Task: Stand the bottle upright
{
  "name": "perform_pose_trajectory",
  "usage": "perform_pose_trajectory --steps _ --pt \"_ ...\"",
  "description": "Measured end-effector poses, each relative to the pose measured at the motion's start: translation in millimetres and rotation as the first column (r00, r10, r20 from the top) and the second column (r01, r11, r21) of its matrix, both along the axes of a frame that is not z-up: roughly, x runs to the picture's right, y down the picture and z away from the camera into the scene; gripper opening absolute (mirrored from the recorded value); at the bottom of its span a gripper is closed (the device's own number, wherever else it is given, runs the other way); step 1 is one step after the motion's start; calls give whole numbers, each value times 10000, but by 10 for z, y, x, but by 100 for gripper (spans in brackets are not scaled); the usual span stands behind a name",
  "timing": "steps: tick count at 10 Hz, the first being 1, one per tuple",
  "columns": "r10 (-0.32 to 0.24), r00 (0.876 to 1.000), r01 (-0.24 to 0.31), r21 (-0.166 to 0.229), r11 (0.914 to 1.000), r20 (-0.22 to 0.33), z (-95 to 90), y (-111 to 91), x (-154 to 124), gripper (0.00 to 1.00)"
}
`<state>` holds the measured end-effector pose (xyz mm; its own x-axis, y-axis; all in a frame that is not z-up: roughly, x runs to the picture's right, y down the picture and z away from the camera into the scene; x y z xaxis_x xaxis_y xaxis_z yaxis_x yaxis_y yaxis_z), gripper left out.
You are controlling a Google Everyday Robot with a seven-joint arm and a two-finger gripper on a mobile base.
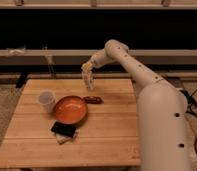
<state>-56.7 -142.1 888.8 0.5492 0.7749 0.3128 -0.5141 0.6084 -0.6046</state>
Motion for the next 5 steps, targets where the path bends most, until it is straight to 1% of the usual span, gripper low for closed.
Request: perform_pose_trajectory --steps 2,5 --pt "159 9999 -159 161 9997 44 -30 -15 42 0" --pt "281 9996 -278 444 9986 -58 -46 -7 74 0"
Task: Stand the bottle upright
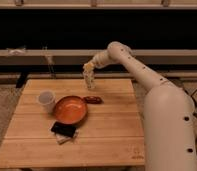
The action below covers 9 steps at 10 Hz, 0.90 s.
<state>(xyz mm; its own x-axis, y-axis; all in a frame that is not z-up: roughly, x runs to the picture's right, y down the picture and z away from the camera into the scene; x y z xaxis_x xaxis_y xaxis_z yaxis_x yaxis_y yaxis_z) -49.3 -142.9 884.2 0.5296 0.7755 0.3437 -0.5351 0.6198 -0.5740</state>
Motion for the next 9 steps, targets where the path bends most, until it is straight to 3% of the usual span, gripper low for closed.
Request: perform_pose_trajectory --steps 2,4,9 --pt "185 9998 -185 151 9997 -41 3 0 37 0" --pt "272 9996 -271 194 9994 -63 18 2 50 9" --pt "413 9991 -413 71 9991 -19 101 52 58 60"
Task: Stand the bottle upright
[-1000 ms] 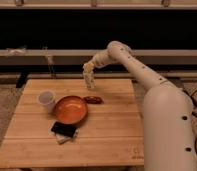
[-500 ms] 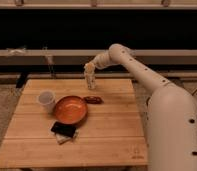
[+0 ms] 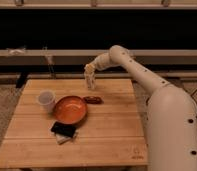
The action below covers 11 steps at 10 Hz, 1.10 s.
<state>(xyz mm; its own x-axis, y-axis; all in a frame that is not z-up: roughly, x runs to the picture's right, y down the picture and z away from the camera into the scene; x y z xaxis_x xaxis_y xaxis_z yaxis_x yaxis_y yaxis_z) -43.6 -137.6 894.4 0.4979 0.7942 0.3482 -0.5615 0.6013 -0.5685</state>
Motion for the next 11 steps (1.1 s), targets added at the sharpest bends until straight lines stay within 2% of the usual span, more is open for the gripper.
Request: perform_pose_trajectory --steps 1,3,7,11 --pt "26 10000 -26 -42 10000 -13 15 5 5 71" --pt "42 10000 -43 -127 9999 -40 37 16 13 80" --pt "-255 9994 246 -372 9990 -228 68 90 94 80" --pt "-938 9943 923 -312 9952 -500 -17 48 223 80"
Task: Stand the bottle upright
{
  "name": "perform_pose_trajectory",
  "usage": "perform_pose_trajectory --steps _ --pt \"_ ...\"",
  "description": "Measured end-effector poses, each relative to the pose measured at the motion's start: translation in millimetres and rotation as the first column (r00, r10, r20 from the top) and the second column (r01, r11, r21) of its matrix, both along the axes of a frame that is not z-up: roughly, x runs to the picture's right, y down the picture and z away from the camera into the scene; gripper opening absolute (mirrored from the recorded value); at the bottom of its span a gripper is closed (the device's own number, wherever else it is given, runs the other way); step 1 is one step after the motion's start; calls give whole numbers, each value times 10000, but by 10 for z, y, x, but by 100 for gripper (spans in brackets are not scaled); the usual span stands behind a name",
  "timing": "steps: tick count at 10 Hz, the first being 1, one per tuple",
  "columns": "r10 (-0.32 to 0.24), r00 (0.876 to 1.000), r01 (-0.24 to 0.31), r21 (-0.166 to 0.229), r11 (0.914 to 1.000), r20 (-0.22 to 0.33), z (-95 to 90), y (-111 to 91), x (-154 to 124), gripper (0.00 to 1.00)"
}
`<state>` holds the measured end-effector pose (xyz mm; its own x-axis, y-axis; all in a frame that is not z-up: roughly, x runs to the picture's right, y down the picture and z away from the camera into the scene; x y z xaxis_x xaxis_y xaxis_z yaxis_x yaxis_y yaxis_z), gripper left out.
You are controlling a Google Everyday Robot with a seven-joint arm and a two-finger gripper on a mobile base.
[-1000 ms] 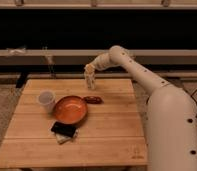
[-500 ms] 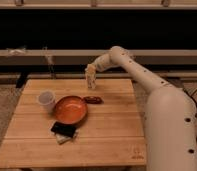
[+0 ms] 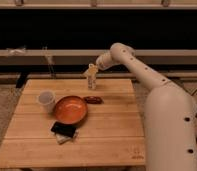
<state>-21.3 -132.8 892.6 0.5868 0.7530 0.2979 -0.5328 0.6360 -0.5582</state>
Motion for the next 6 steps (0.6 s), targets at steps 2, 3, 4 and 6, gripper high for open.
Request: perform_pose_trajectory --steps 2,3,4,6 --pt "-465 9988 467 94 9989 -134 -60 -28 45 80" --pt "-518 9986 519 100 9986 -134 -62 -27 33 80" --pt "-529 9985 531 102 9985 -128 -62 -27 22 80" --pt "-526 9985 528 101 9986 -150 -59 -27 37 80"
